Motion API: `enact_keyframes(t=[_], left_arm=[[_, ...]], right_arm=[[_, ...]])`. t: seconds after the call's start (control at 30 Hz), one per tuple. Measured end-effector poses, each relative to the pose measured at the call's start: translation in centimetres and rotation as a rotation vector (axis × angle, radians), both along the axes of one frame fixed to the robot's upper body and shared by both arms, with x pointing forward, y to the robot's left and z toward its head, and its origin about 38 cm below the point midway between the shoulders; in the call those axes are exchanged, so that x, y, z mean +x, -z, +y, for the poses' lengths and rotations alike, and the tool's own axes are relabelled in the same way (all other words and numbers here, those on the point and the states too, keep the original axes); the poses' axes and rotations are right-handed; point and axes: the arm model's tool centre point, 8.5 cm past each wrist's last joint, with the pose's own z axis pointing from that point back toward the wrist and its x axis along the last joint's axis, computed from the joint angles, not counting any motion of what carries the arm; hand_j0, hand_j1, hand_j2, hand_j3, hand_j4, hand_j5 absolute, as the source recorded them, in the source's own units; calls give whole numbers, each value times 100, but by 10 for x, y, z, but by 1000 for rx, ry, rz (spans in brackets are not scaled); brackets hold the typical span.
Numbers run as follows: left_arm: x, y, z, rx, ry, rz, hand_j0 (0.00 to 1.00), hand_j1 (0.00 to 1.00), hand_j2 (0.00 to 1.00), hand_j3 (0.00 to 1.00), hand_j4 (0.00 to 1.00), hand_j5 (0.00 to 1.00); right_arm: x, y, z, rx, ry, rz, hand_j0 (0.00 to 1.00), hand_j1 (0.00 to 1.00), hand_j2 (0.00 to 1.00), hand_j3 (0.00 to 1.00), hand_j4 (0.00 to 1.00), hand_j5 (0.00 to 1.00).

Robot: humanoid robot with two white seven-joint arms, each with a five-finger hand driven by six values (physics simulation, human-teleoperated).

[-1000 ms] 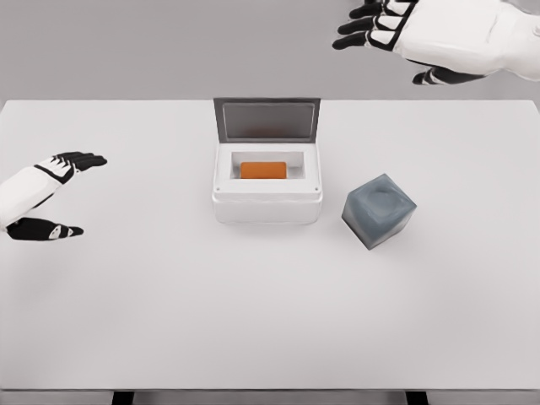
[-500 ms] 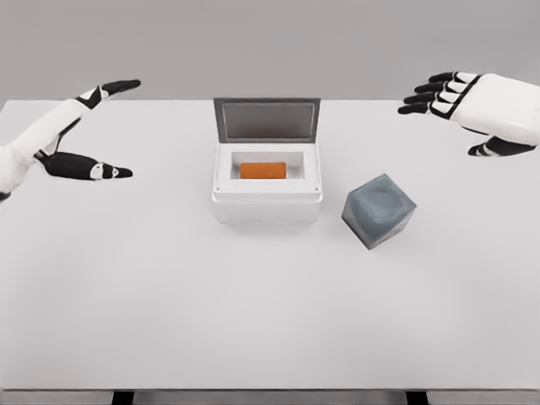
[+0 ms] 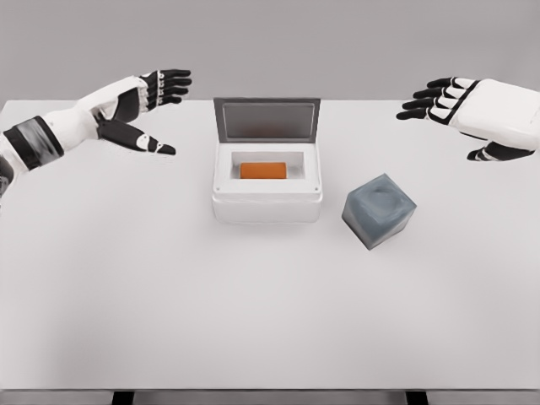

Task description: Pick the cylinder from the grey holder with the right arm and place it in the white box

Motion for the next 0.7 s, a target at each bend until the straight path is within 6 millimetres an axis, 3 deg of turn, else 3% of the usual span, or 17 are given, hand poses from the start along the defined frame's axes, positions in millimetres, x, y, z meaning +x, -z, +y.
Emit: enact_keyframes(t=[0.13, 0.33, 0.7], left_arm=[[15, 6, -6, -39, -32, 33, 100, 100, 100, 100, 100, 100], [34, 19, -31, -38, -43, 53, 100, 100, 100, 100, 100, 100], [46, 35, -53, 21, -47, 62, 100, 100, 100, 100, 100, 100]], right_arm=[[-2, 1, -1, -10, 2, 4, 100, 100, 100, 100, 100, 100], [-3, 0, -1, -14, -2, 4, 100, 100, 100, 100, 100, 100], [-5, 5, -5, -29, 6, 21, 100, 100, 100, 100, 100, 100]])
